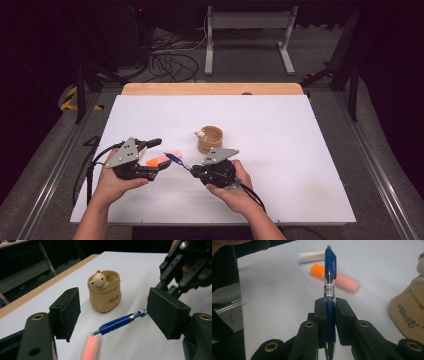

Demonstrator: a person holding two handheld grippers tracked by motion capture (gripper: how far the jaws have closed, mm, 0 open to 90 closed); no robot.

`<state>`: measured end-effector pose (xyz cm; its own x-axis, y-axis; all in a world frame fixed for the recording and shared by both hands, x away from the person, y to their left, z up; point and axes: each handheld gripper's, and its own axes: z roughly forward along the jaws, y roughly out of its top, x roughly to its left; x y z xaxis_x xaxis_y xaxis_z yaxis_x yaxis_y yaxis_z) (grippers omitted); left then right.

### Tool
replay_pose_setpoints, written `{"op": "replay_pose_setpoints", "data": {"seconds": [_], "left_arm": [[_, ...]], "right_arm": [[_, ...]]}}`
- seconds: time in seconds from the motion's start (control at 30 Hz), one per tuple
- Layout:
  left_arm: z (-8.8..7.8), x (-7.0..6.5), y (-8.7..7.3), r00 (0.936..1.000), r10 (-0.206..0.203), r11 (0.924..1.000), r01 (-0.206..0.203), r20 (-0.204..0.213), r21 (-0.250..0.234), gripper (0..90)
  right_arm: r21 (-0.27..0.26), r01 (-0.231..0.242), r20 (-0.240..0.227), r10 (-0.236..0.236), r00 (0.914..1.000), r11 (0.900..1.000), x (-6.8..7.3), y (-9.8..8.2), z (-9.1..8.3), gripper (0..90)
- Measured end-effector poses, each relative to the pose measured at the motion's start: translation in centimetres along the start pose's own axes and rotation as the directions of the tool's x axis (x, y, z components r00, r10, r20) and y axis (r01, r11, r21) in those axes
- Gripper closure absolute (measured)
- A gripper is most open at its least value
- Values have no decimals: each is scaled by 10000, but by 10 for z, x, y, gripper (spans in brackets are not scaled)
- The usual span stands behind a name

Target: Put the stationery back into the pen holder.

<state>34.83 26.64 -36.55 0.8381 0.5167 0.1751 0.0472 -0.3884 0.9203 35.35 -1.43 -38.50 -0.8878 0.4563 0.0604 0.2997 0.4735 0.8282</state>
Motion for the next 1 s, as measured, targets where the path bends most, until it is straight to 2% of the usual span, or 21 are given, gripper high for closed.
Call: {"op": "replay_pose_setpoints", "data": {"seconds": [0.07,0.17,0.23,0.43,0.53,0.57,0.6,0.63,0.67,0.73,0.9,0.97,1.0], "left_arm": [[3,-2,-1,9998,181,9998,-182,63,110,299],[7,-5,-1,9976,685,9969,-688,90,373,328],[10,-7,-1,9936,1125,9915,-1131,136,637,354],[17,-12,-2,9842,1767,9778,-1765,82,1132,412],[20,-15,-2,9743,2250,9639,-2238,79,1444,430],[21,-17,-2,9730,2308,9608,-2285,38,1572,434],[22,-17,-2,9683,2497,9554,-2473,53,1612,435],[24,-19,-3,9625,2713,9461,-2665,-11,1839,436],[24,-19,-3,9625,2713,9461,-2665,-11,1839,441],[27,-21,-3,9549,2969,9353,-2910,9,2014,448],[31,-26,-4,9311,3647,9033,-3535,-9,2431,465],[33,-28,-3,9174,3979,8872,-3854,22,2538,470],[34,-29,-4,9132,4074,8810,-3935,15,2626,475]], "right_arm": [[40,-63,4,63,10000,10000,-2,0,-2,808],[128,-107,-34,108,9999,9999,-3,1,-4,808],[163,-154,-82,156,9998,9997,-4,2,-6,808],[215,-259,-179,263,9995,9994,-6,4,-10,808],[275,-327,-260,334,9991,9991,-7,4,-11,808],[292,-334,-278,342,9990,9990,-7,4,-11,808],[305,-343,-304,353,9989,9989,-7,5,-11,808],[302,-363,-337,373,9987,9989,-7,5,-12,808],[302,-363,-337,373,9987,9989,-7,5,-12,808],[400,-393,-422,410,9983,9984,-7,5,-12,807],[609,-422,-568,457,9973,9973,-7,5,-12,808],[638,-450,-593,488,9971,9970,-7,5,-12,807],[674,-443,-621,486,9969,9967,-7,5,-12,807]]}}
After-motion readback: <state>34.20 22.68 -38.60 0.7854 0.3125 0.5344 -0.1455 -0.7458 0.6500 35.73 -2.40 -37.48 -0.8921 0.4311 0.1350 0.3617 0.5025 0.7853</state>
